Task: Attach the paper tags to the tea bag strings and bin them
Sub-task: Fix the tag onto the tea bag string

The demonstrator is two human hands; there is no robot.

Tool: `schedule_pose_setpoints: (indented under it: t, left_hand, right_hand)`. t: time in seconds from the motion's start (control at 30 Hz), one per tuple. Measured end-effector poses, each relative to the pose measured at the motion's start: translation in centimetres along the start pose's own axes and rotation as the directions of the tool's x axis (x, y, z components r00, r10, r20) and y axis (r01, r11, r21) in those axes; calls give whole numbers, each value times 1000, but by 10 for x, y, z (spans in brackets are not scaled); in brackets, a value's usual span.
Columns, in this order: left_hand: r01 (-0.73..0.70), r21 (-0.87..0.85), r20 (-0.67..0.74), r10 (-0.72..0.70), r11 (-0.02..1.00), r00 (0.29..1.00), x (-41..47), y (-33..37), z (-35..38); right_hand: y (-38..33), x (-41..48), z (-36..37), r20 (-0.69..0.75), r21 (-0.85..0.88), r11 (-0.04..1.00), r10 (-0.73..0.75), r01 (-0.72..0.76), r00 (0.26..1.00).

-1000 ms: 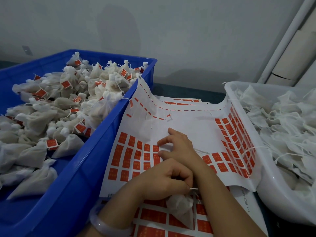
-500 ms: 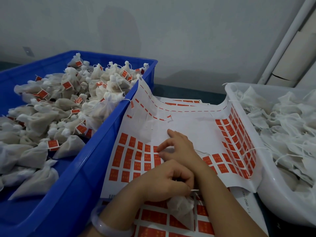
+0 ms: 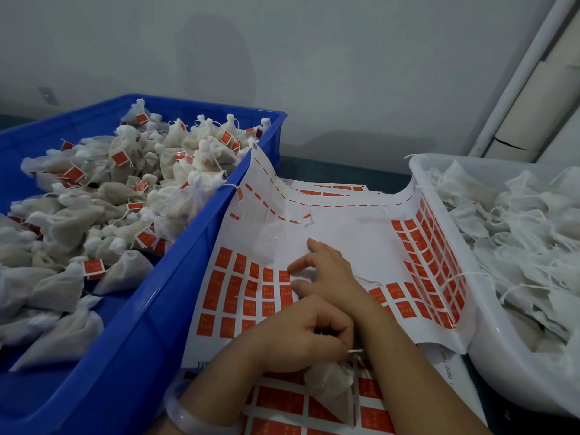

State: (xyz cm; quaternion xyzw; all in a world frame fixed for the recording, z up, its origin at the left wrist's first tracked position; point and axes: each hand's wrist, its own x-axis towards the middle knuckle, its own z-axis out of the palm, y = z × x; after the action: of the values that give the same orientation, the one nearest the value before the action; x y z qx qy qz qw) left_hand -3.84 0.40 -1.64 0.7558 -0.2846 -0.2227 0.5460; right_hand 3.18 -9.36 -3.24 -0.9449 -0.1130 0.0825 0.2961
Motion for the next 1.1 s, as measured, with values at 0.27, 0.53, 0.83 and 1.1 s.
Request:
schedule_pose_setpoints:
  t: [0.27, 0.53, 0.83, 1.1]
  left_hand:
    - [13, 10, 10, -13, 1000, 1000, 0, 0, -1]
    - [13, 0, 6, -13, 1000, 1000, -1, 2, -3]
    - [12, 11, 14, -12, 1000, 1000, 1, 0, -2]
    - [7, 7, 12, -7, 1000, 1000, 0, 1, -1]
  right_hand:
    - [4, -4, 1, -47, 14, 999, -34, 34, 998]
    - [1, 3, 4, -169, -78, 992, -112, 100, 979]
    - [5, 6, 10, -199, -39, 990, -144, 139, 969]
    - [0, -6, 2, -155, 164, 968, -163, 188, 974]
